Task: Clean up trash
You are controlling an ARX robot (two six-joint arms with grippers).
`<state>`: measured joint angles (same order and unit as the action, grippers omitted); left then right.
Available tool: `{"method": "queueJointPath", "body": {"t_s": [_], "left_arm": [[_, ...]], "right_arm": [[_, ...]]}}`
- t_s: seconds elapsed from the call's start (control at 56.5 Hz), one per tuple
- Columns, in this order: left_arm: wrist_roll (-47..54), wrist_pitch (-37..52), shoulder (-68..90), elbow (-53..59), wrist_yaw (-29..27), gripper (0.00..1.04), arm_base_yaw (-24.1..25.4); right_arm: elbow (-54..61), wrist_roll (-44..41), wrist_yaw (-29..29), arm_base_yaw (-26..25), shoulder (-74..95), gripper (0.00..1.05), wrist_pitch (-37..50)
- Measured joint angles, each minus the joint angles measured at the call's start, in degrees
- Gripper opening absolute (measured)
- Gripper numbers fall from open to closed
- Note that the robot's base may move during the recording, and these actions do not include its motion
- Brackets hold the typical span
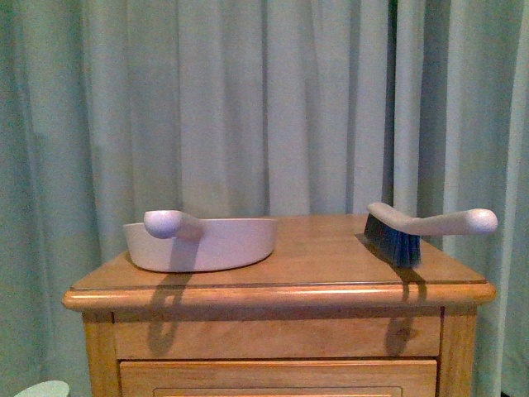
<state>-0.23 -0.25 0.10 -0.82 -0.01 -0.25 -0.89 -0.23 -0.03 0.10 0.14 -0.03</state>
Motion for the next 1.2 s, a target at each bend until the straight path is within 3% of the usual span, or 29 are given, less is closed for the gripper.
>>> {"method": "queueJointPath", "body": {"t_s": [0.585,0.655,0.744,0.833,0.939,1.205], "left_arm": [[-0.1,-0.2,0.1,0.0,-0.1,0.97,0.0],[-2.6,-7.6,5.3,-3.0,-2.6,0.97,-0.8],[-3.3,-6.9,14.7,-5.9,-3.5,0.97,-1.9],[-2.8,-0.5,29.2,-15.6,-6.8,0.97,-5.0],[-1.8,0.5,43.6,-28.5,-11.2,0.97,-10.4],[-4.6,-12.5,72.2,-58.6,-17.9,0.97,-23.3]], "right_arm": [[0.0,0.2,0.0,0.0,0.0,0.97,0.0],[0.0,0.2,0.0,0.0,0.0,0.97,0.0],[0.0,0.2,0.0,0.0,0.0,0.97,0.0],[0.0,0.2,0.0,0.0,0.0,0.97,0.0],[0.0,0.2,0.0,0.0,0.0,0.97,0.0],[0.0,0.2,0.0,0.0,0.0,0.97,0.0]]}}
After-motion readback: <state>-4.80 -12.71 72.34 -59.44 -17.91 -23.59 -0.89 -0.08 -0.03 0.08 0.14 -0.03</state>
